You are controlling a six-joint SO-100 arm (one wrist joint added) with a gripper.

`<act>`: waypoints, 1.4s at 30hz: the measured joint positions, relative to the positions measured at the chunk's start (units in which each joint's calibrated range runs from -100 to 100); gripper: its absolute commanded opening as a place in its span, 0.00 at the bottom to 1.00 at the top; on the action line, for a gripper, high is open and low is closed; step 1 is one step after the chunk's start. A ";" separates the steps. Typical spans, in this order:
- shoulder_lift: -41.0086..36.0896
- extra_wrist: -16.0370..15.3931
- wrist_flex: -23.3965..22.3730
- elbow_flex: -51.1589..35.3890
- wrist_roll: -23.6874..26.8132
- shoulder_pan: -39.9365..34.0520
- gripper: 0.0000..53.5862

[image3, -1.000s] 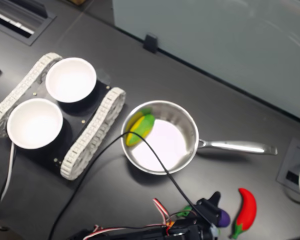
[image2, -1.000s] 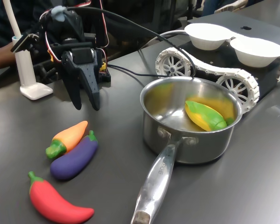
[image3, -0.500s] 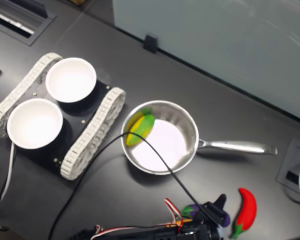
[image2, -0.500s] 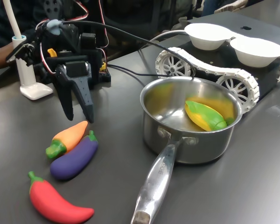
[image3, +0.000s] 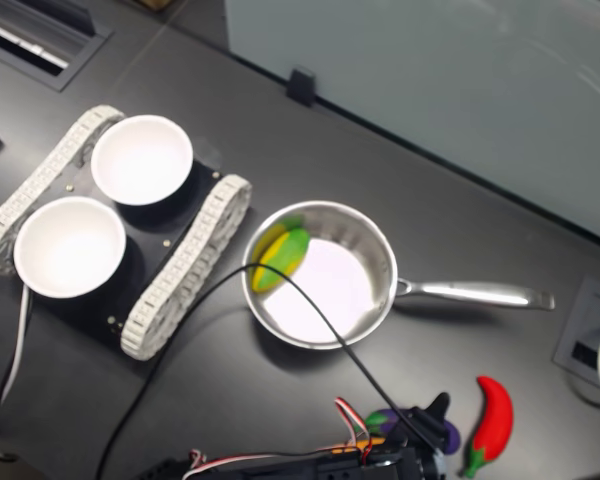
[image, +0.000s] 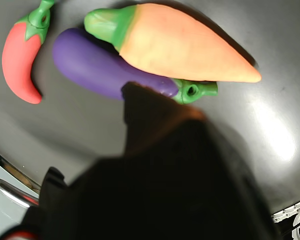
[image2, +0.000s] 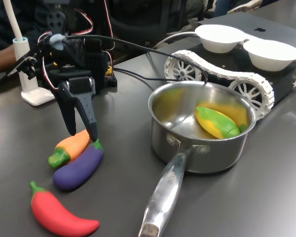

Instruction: Pick up the brinjal and place them in the pan

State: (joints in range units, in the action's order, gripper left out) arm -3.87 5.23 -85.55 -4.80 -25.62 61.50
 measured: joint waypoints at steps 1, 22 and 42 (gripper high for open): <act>0.00 0.00 0.17 0.09 0.00 0.00 0.70; 1.35 0.00 2.38 2.62 0.00 -0.11 0.69; 1.35 1.84 9.52 8.33 0.29 -0.22 0.68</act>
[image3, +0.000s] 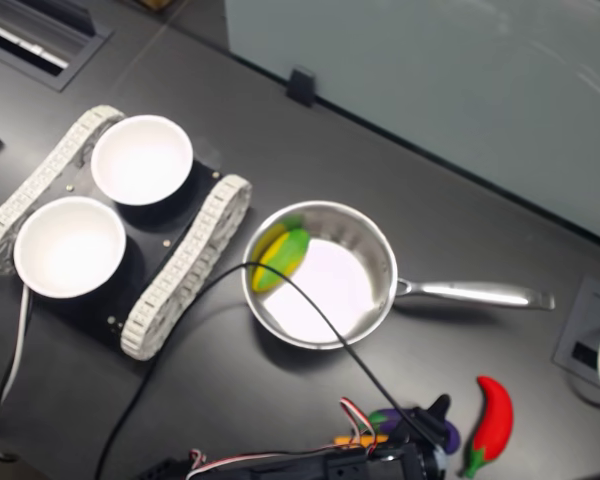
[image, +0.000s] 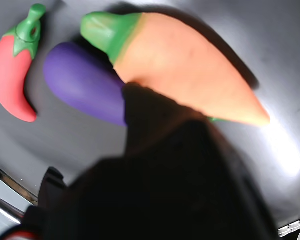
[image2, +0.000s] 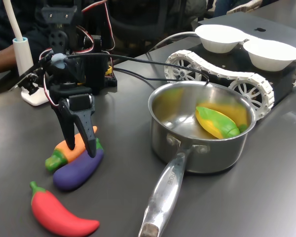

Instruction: Pick up the brinjal and place them in the pan

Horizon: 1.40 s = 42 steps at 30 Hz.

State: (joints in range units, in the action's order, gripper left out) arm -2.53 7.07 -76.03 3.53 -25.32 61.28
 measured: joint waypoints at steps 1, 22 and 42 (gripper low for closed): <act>0.00 0.09 0.17 0.00 0.00 0.00 0.68; 1.68 1.10 1.78 2.62 0.63 -1.43 0.68; 3.37 2.75 3.65 3.98 1.07 -1.54 0.65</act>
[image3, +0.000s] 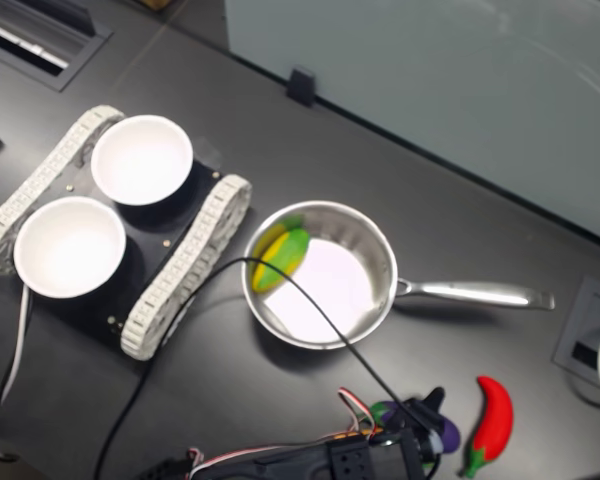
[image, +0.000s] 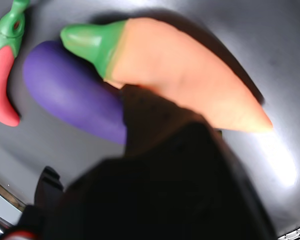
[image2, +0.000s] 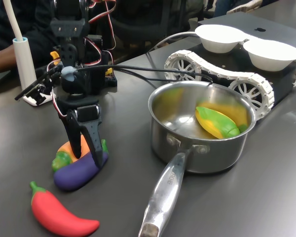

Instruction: Pick up the brinjal and place them in the pan

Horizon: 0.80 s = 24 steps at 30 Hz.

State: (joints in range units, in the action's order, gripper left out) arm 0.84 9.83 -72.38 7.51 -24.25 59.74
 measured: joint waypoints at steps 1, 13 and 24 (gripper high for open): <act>0.17 0.28 0.00 0.00 0.15 0.00 0.64; 1.35 2.94 -0.25 0.00 0.34 -0.55 0.55; 5.47 5.33 -2.12 -4.07 0.54 -2.64 0.47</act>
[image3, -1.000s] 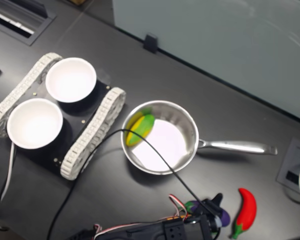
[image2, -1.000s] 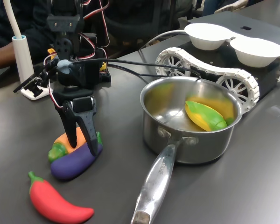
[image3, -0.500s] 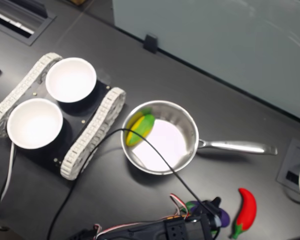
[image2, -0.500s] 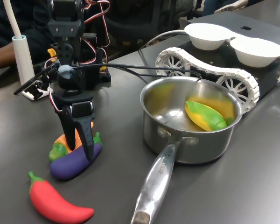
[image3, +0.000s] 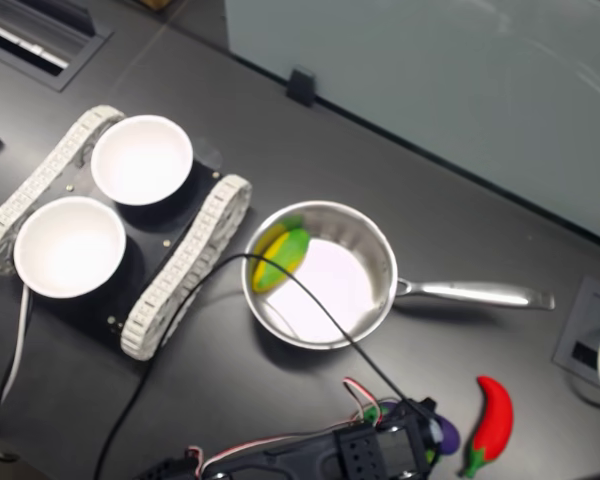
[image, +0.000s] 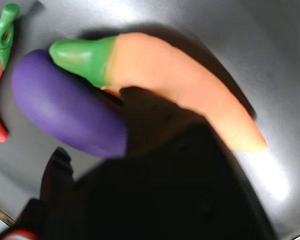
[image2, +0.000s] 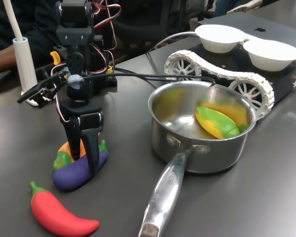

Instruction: Pick up the brinjal and place them in the pan

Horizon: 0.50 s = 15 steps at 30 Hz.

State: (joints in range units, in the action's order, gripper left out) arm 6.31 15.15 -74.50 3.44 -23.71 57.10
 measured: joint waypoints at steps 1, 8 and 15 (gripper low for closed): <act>0.34 0.00 -0.34 -0.54 0.05 0.00 0.46; 1.52 0.00 -1.27 -2.17 0.24 0.00 0.33; 1.85 0.28 -1.27 -2.81 0.44 -0.22 0.18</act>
State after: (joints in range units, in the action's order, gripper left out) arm 8.16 15.43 -75.78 0.63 -23.27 56.88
